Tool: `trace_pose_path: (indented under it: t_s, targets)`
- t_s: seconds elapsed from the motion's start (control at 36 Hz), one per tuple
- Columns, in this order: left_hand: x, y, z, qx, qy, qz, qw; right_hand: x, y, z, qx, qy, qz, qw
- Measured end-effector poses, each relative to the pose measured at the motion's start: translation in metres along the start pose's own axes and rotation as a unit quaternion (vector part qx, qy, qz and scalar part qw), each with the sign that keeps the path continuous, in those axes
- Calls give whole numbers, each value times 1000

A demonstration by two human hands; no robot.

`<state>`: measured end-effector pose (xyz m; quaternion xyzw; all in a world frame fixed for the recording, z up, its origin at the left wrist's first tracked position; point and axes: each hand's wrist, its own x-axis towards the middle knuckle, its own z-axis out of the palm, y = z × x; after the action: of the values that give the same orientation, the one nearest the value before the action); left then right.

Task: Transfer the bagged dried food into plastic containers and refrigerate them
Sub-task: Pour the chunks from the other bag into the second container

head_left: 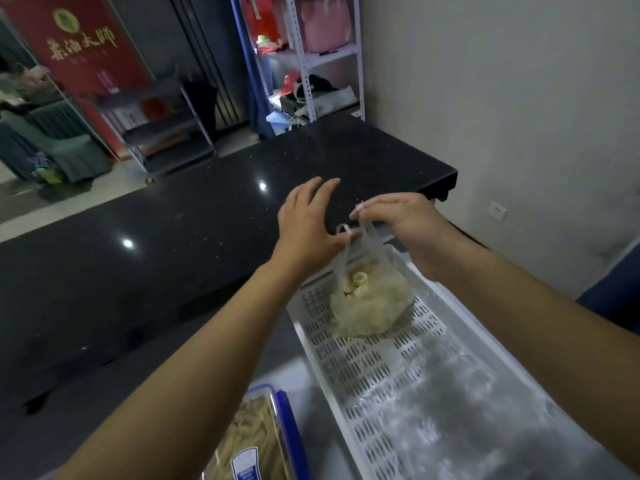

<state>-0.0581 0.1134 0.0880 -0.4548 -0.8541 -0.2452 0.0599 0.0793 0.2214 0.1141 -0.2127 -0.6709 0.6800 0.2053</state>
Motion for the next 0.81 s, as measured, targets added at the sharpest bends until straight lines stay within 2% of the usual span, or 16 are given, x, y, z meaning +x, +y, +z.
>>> trace_pose_path:
  t_s: [0.11,0.22,0.31,0.36,0.42,0.53,0.61,0.67,0.72,0.81]
  targets:
    - [10,10,9,-17,-8,7,1000,-4,-3,-5,7,-33,5,999]
    - [15,15,14,-62,51,23,997,-18,-2,-12,1,-45,-18,999]
    - [17,16,8,-77,119,57,988,-32,16,-16,-43,27,-45,998]
    - [14,18,0,-66,141,97,983,-44,35,-19,-58,68,-2,996]
    - [8,21,-14,-67,145,121,980,-59,53,-23,-35,69,54,996]
    - [-4,33,-59,-102,120,112,981,-90,71,-23,4,63,101,993]
    - [-14,43,-96,-195,59,83,976,-114,82,-16,72,66,148,984]
    - [-21,46,-119,-209,22,85,974,-128,90,-10,141,60,178,972]
    - [-28,50,-139,-204,-1,104,973,-136,100,-2,230,46,208,950]
    - [-40,54,-164,-194,-7,135,972,-141,109,18,367,-1,249,896]
